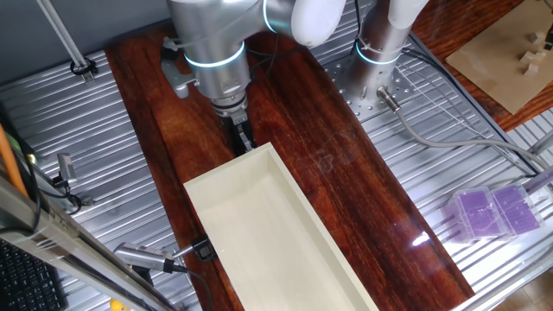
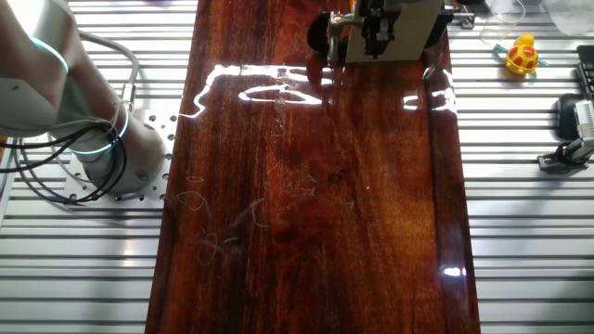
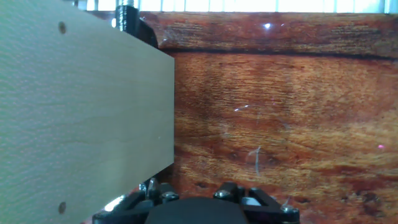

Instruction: Turn off the water tap

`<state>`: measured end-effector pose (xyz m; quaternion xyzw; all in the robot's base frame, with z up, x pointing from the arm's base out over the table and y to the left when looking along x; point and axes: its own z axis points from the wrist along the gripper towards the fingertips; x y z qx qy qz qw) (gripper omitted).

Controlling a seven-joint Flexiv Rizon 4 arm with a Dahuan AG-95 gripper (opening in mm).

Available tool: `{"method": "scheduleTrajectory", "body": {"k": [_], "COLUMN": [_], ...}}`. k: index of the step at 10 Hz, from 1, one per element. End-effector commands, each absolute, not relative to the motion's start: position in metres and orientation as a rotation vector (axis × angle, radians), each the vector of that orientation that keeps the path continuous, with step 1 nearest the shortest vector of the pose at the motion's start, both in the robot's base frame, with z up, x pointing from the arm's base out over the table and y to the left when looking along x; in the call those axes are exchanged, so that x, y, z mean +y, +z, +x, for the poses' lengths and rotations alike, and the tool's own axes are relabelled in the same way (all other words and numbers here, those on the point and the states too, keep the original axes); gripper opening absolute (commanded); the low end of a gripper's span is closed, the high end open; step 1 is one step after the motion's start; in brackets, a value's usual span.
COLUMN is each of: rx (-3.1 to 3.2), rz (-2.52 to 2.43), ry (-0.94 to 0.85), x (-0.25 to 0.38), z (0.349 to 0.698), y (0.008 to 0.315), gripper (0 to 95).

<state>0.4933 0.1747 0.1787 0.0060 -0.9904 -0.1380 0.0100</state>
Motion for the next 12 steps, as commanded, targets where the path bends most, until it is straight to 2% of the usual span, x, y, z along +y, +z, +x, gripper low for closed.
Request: {"method": "scheduleTrajectory", "body": {"k": [1,12], "rx": [-3.088,-3.093], "rz": [0.015,0.017], "ry": [-0.428,-0.426], "x": [0.176,0.182], "z": [0.493,0.485], "y": [0.177,0.165], "gripper": [57.0,57.0]}}
